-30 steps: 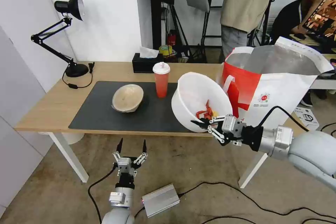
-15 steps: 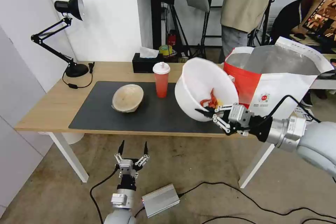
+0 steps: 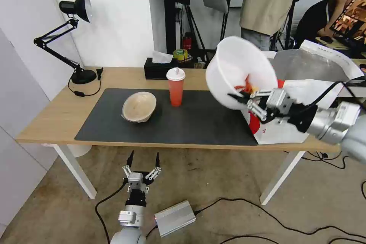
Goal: Pick up the trash from the table and place it into the takeout bag.
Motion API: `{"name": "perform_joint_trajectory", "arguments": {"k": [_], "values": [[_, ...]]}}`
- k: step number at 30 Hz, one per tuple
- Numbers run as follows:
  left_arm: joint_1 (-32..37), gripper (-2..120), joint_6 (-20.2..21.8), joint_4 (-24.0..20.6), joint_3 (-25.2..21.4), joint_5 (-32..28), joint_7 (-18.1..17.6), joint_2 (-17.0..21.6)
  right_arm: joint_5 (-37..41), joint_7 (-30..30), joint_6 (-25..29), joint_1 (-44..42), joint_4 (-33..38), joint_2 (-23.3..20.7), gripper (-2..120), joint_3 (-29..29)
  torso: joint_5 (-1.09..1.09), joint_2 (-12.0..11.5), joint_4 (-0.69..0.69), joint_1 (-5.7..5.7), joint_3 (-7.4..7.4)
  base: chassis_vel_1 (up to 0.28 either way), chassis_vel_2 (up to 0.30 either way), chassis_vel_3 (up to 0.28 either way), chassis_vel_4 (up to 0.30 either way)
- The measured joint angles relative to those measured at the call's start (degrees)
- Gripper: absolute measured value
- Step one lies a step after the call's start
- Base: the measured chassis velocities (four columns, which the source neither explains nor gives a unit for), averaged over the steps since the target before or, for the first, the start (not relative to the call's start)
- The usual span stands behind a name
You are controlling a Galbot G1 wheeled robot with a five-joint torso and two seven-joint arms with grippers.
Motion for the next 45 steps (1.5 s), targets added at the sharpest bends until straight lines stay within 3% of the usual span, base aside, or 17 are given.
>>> {"name": "perform_joint_trajectory", "arguments": {"k": [27, 45], "values": [[1.60, 100, 0.00, -2.68, -0.46, -0.39, 0.20, 1.35, 6.30, -0.39, 0.81, 3.01, -10.17, -4.80, 0, 7.53, 0.00, 0.00, 0.00, 0.00, 0.00, 0.000, 0.000, 0.000, 0.000], [0.70, 100, 0.05, -1.75, 0.37, -0.42, 0.32, 1.64, 6.03, -2.35, 1.78, 4.47, -17.98, -5.56, 0, 7.47, 0.00, 0.00, 0.00, 0.00, 0.00, 0.000, 0.000, 0.000, 0.000]]}}
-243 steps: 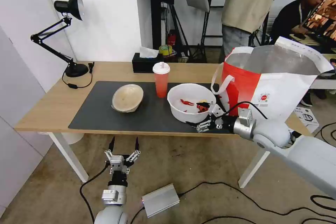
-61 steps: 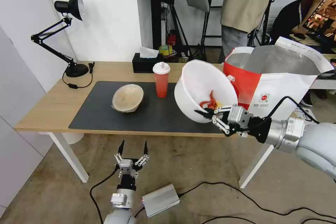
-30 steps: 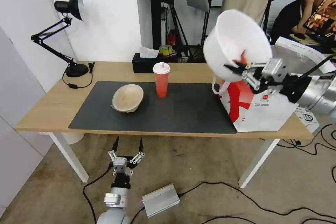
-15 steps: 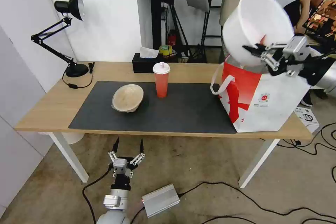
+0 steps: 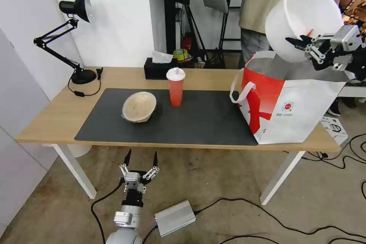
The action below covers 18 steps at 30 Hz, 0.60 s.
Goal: Pick up the trash from the table and place it into the takeout bag.
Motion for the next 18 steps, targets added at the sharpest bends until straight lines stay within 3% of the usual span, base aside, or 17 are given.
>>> {"name": "perform_joint_trajectory", "arguments": {"k": [18], "values": [[0.20, 100, -0.11, -0.13, 0.56, -0.13, 0.15, 0.09, -2.67, -0.58, 0.61, 1.01, -5.18, 0.56, 0, -2.19, 0.00, 0.00, 0.00, 0.00, 0.00, 0.000, 0.000, 0.000, 0.000]]}}
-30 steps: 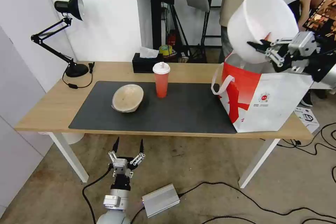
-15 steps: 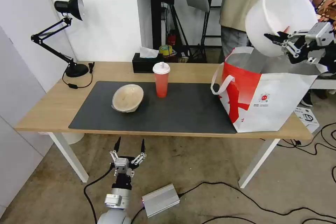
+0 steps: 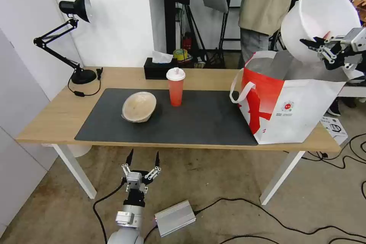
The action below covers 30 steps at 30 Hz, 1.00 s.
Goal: Pick up the trash from the table and place it into the takeout bag.
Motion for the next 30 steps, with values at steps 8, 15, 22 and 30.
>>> {"name": "perform_joint_trajectory", "arguments": {"k": [8, 15, 22, 30], "values": [[0.03, 100, -0.15, -0.01, 0.23, -0.08, 0.21, -0.07, -1.43, -0.20, -0.05, 1.42, -1.53, 1.20, 0, -1.91, 0.00, 0.00, 0.00, 0.00, 0.00, 0.000, 0.000, 0.000, 0.000], [-0.31, 100, -0.15, 0.14, 0.41, -0.08, 0.32, -0.14, -2.54, -0.43, -0.07, 2.88, -3.10, 2.75, 0, -3.41, 0.00, 0.00, 0.00, 0.00, 0.00, 0.000, 0.000, 0.000, 0.000], [-0.55, 100, -0.15, 0.60, 0.92, -0.06, 0.52, -0.22, -3.44, -0.64, -0.06, 4.58, -4.36, 4.12, 0, -5.22, 0.00, 0.00, 0.00, 0.00, 0.00, 0.000, 0.000, 0.000, 0.000], [-0.58, 100, -0.15, 0.70, 1.01, -0.05, 0.55, -0.24, -3.66, -0.69, -0.07, 5.16, -4.61, 4.48, 0, -5.93, 0.00, 0.00, -0.01, 0.00, 0.00, 0.000, 0.000, 0.000, 0.000]]}}
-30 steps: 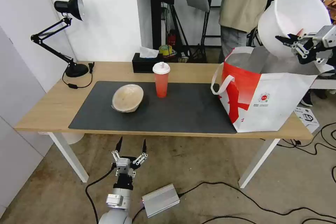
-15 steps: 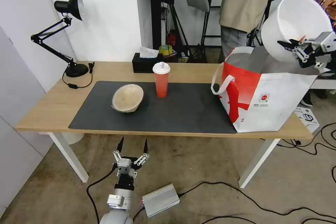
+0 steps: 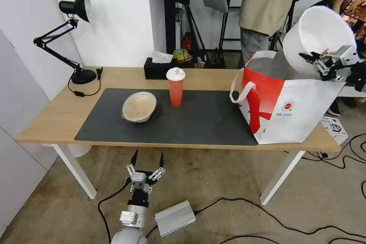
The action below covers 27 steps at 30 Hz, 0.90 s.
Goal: Pick up the trash from the table and place it into the takeout bag.
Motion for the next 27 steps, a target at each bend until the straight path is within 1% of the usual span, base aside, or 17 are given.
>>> {"name": "perform_joint_trajectory", "arguments": {"k": [3, 5, 6, 8, 10, 11, 14, 27], "values": [[-0.02, 100, 0.00, 0.12, 0.05, 0.01, 0.03, -0.01, -0.21, -0.04, 0.00, 0.54, -0.22, 0.31, 0, -0.64, -0.01, 0.00, 0.00, 0.00, 0.00, 0.000, 0.000, 0.000, 0.000], [-0.35, 100, 0.00, 0.75, 0.13, 0.02, 0.16, 0.02, -1.51, -0.37, 0.00, 4.34, -1.65, 2.32, 0, -5.44, 0.00, 0.00, 0.00, 0.00, 0.00, 0.000, 0.000, 0.000, 0.000], [-0.35, 100, 0.00, 0.75, 0.13, 0.02, 0.16, 0.02, -1.51, -0.37, 0.00, 4.34, -1.65, 2.32, 0, -5.44, 0.00, 0.00, 0.00, 0.00, 0.00, 0.000, 0.000, 0.000, 0.000], [-0.41, 100, 0.00, 1.06, 0.11, 0.02, 0.20, 0.04, -2.06, -0.48, 0.00, 6.08, -2.27, 3.14, 0, -7.49, -0.01, 0.00, 0.00, 0.00, 0.00, 0.000, 0.000, 0.000, 0.000], [-0.57, 100, 0.00, 1.49, 0.06, 0.02, 0.26, 0.05, -2.72, -0.53, -0.03, 9.29, -3.81, 4.39, 0, -10.75, -0.01, 0.00, 0.00, 0.00, 0.00, 0.000, 0.000, 0.000, 0.000], [-0.57, 100, 0.00, 1.49, 0.06, 0.02, 0.26, 0.05, -2.72, -0.53, -0.03, 9.29, -3.81, 4.39, 0, -10.75, -0.01, 0.00, 0.00, 0.00, 0.00, 0.000, 0.000, 0.000, 0.000], [-0.83, 100, 0.00, 1.95, -0.05, 0.01, 0.29, 0.08, -3.64, -0.82, -0.03, 12.82, -5.21, 5.76, 0, -13.80, -0.01, 0.00, 0.01, 0.00, 0.00, 0.000, 0.000, 0.000, 0.000], [-0.90, 100, -0.27, 2.65, -0.14, 0.00, 0.47, -0.18, -4.81, -0.87, -0.02, 18.51, -7.77, 7.88, 0, -17.42, -0.01, 0.00, 0.01, 0.00, 0.00, 0.000, 0.000, 0.000, 0.000]]}}
